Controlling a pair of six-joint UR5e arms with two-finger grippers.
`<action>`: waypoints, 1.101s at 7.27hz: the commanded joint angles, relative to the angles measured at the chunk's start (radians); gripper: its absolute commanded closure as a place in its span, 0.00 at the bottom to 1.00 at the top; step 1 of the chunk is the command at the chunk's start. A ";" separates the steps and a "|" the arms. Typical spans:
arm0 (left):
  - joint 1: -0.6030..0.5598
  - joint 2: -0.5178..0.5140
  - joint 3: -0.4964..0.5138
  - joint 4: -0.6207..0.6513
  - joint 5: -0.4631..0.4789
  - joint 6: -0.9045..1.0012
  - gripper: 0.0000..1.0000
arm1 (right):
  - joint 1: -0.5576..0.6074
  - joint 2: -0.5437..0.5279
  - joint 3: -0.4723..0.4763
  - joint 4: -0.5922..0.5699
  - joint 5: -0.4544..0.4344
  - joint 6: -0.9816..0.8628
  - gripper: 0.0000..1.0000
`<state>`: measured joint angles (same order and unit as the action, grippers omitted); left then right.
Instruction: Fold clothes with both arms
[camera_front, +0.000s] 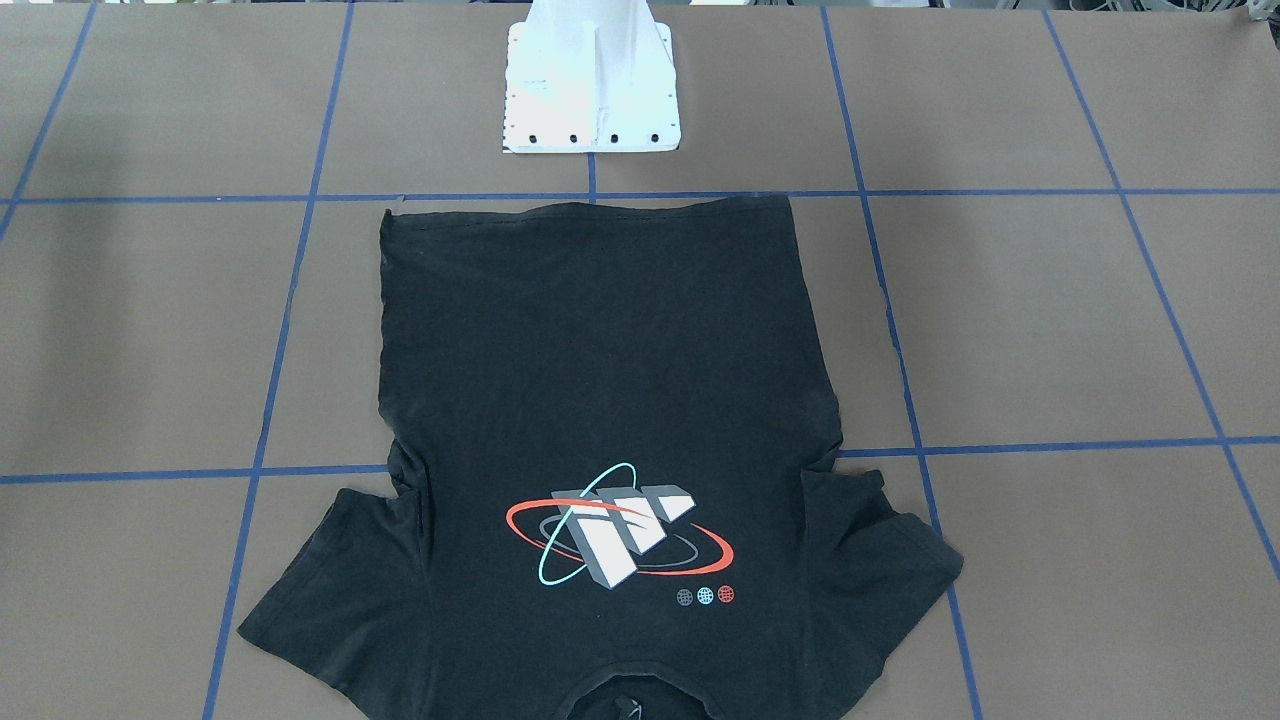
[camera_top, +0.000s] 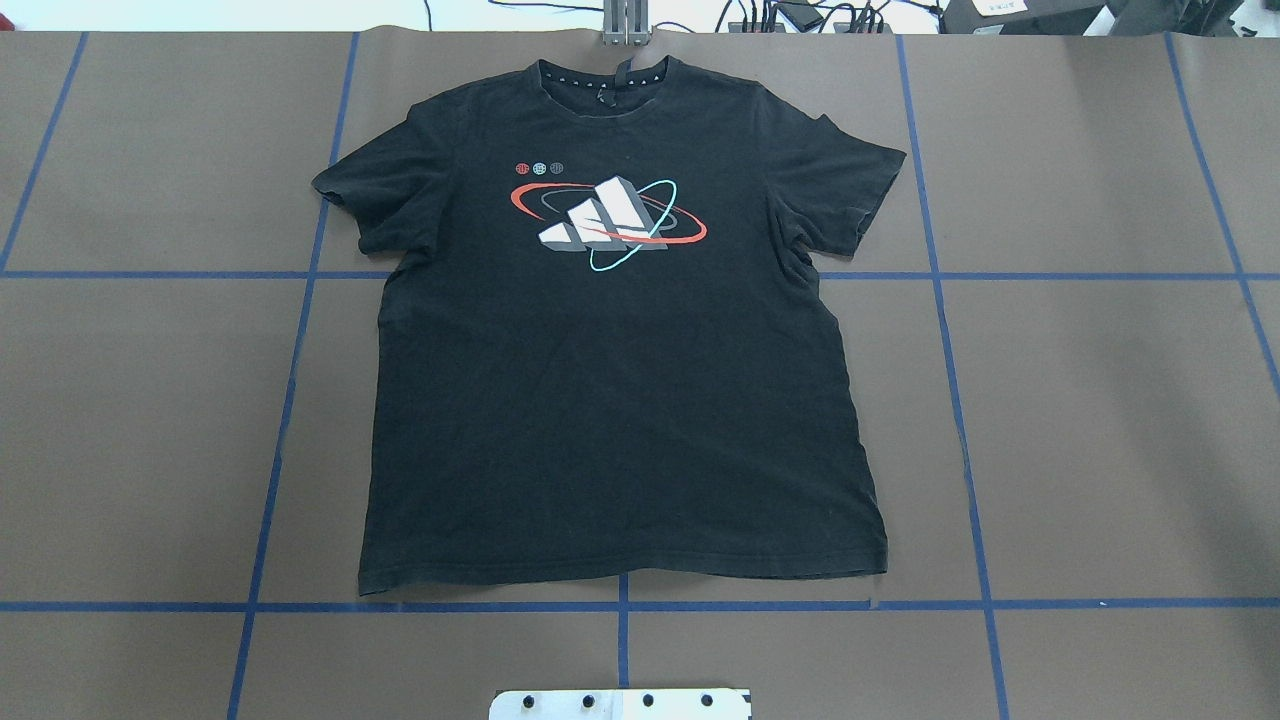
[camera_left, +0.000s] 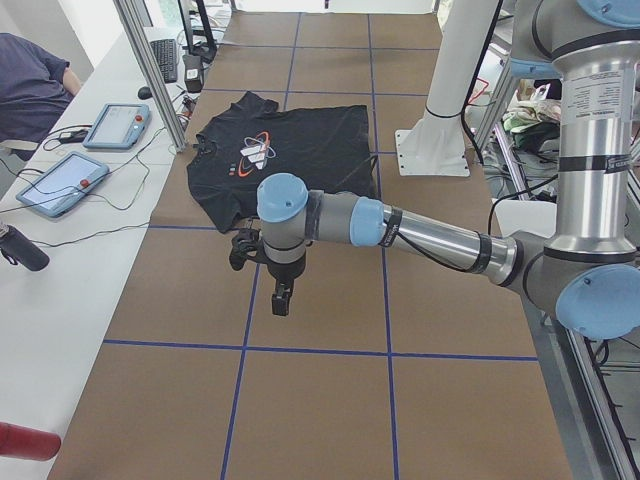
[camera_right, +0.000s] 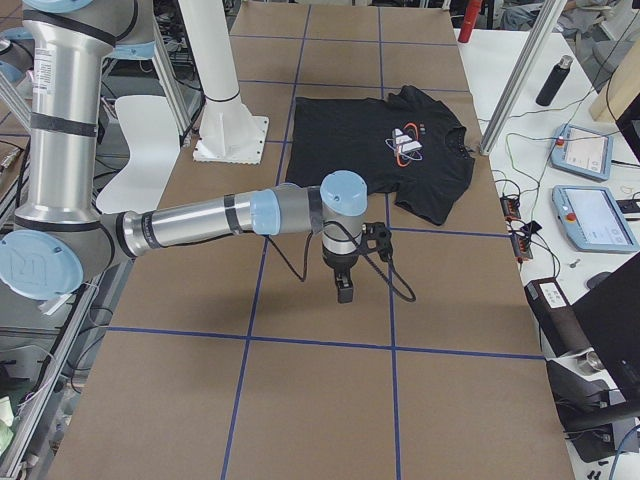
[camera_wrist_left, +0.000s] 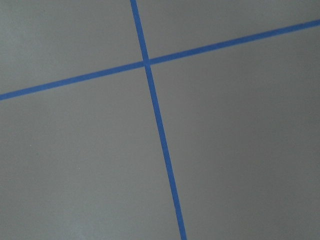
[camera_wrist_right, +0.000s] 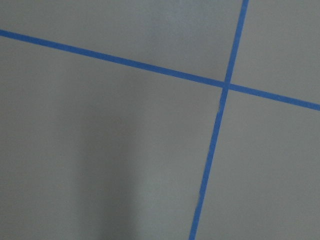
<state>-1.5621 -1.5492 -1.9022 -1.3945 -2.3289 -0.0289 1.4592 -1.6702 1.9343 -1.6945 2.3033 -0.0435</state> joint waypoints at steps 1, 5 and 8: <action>0.040 -0.167 0.070 -0.127 0.006 -0.181 0.00 | -0.069 0.168 -0.105 0.001 0.002 0.077 0.00; 0.118 -0.307 0.451 -0.600 -0.004 -0.192 0.00 | -0.155 0.453 -0.328 0.001 0.007 0.155 0.00; 0.270 -0.356 0.445 -0.729 0.000 -0.356 0.00 | -0.276 0.587 -0.589 0.363 0.007 0.498 0.00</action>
<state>-1.3576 -1.8959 -1.4645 -2.0435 -2.3311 -0.3175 1.2293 -1.1156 1.4844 -1.5717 2.3094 0.2918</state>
